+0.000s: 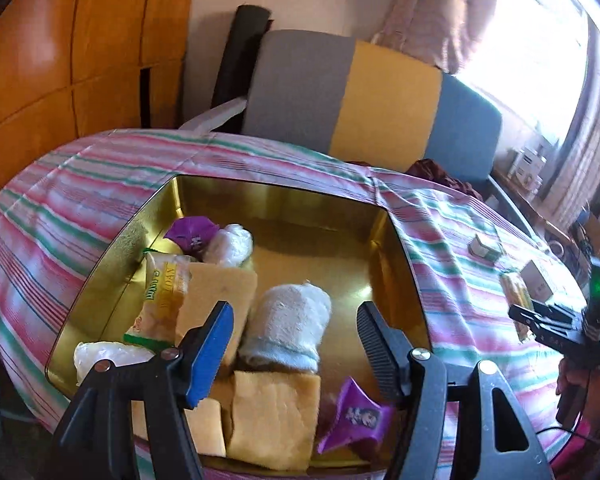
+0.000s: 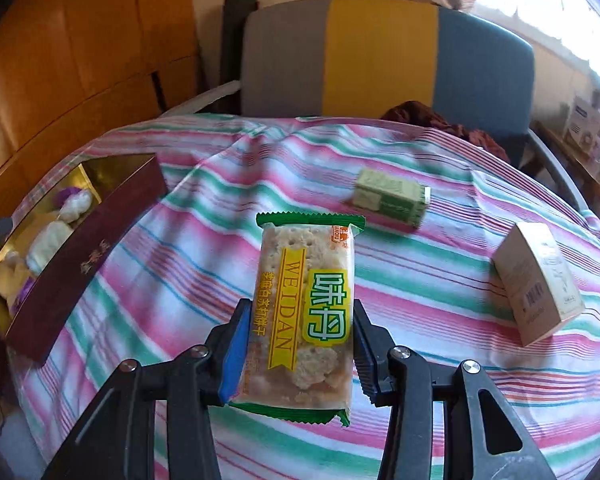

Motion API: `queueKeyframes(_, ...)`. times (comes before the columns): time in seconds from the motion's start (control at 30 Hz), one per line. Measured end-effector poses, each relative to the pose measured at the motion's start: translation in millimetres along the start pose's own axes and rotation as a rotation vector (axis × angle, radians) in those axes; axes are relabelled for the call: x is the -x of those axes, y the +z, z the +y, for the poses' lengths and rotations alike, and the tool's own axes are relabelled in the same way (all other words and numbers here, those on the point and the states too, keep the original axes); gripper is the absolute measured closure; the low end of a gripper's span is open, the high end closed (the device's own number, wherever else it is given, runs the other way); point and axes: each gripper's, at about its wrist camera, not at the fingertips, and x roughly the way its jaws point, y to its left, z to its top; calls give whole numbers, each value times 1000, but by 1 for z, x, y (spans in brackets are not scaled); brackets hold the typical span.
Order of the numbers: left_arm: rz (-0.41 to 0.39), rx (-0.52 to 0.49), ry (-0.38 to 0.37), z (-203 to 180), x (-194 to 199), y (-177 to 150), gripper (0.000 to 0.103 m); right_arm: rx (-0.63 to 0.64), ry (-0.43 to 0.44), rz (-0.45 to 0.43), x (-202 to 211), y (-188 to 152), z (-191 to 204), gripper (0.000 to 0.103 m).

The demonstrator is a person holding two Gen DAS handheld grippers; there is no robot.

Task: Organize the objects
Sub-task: 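Open the left gripper over the tray while the right lowers and releases the WEIDAN packet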

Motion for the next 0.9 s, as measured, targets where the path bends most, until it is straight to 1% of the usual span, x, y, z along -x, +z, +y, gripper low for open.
queueKeyframes(0.1, 7, -47, -15, -6, 2, -9, 38, 25, 17, 38, -2, 0, 16, 56)
queueKeyframes(0.17, -2, -53, -19, -6, 4, -13, 38, 23, 37, 41, 2, 1, 28, 56)
queueKeyframes(0.27, -13, -33, -37, -2, 6, -16, 38, -5, 94, 30, 9, 6, 46, 56)
queueKeyframes(0.4, -17, -22, -18, 0, 7, -16, 38, -27, 182, 7, 15, 19, 84, 55)
queueKeyframes(0.53, -9, -1, 4, 10, 8, -16, 38, -34, 236, -17, 17, 31, 127, 55)
queueKeyframes(0.6, 12, 6, 25, 15, 7, -16, 38, -35, 239, -19, 13, 37, 150, 55)
queueKeyframes(0.67, 16, 13, 33, 20, 8, -17, 38, -40, 244, -19, 8, 41, 170, 55)
queueKeyframes(0.73, 8, 20, 33, 25, 12, -19, 38, -58, 277, -14, 1, 45, 185, 55)
queueKeyframes(0.8, 3, 21, 39, 30, 15, -19, 38, -70, 289, -9, -4, 48, 196, 55)
queueKeyframes(0.9, -1, 35, 53, 38, 17, -18, 38, -86, 275, 11, -13, 50, 210, 55)
